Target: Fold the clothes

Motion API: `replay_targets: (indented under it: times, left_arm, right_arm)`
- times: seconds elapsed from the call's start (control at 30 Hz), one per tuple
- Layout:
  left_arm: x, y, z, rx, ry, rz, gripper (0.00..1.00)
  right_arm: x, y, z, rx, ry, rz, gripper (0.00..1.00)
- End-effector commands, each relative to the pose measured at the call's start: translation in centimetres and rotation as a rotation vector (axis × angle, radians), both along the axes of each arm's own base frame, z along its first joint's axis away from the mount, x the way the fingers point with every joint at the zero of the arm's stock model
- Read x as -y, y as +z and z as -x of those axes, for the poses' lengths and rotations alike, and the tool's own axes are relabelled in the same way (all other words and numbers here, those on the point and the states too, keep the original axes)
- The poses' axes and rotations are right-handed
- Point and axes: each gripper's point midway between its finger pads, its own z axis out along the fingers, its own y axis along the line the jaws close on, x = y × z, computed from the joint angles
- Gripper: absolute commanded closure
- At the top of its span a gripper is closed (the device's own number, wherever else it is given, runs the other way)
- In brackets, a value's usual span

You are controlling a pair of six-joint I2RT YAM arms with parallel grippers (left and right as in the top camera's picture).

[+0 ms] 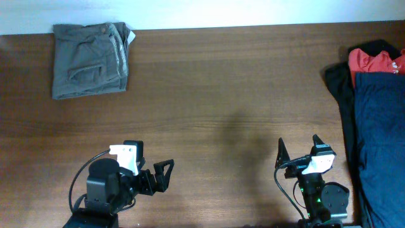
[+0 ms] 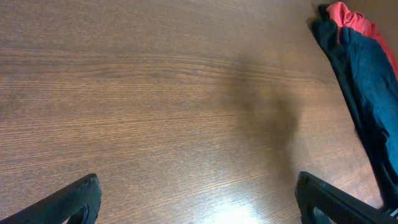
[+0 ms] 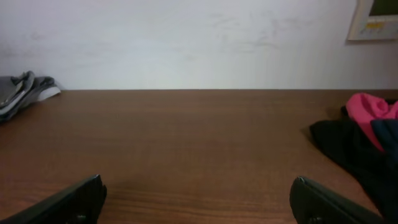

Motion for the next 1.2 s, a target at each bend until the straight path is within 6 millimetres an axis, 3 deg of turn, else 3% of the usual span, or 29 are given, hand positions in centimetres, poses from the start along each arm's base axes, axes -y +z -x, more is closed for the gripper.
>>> replay_targets:
  times: [0.0,0.97,1.1,1.17]
  left_arm:
    - [0.0,-0.3,0.0,-0.009,0.006,0.000,0.01]
    - [0.0,-0.3,0.0,-0.010,0.006,0.000,0.01]
    - [-0.2,-1.3,1.0,-0.062,0.008,-0.013,0.01]
    - [-1.0,-1.1,0.5,-0.029,0.040,-0.050,0.01]
  right_arm:
    - [-0.5,-0.1,0.1,0.006,0.028,0.029,0.01]
    - [-0.5,-0.1,0.1,0.006,0.029,0.028,0.01]
    - [-0.5,-0.1,0.1,0.006,0.029,0.028,0.01]
    - [-0.5,-0.1,0.1,0.006,0.029,0.028,0.01]
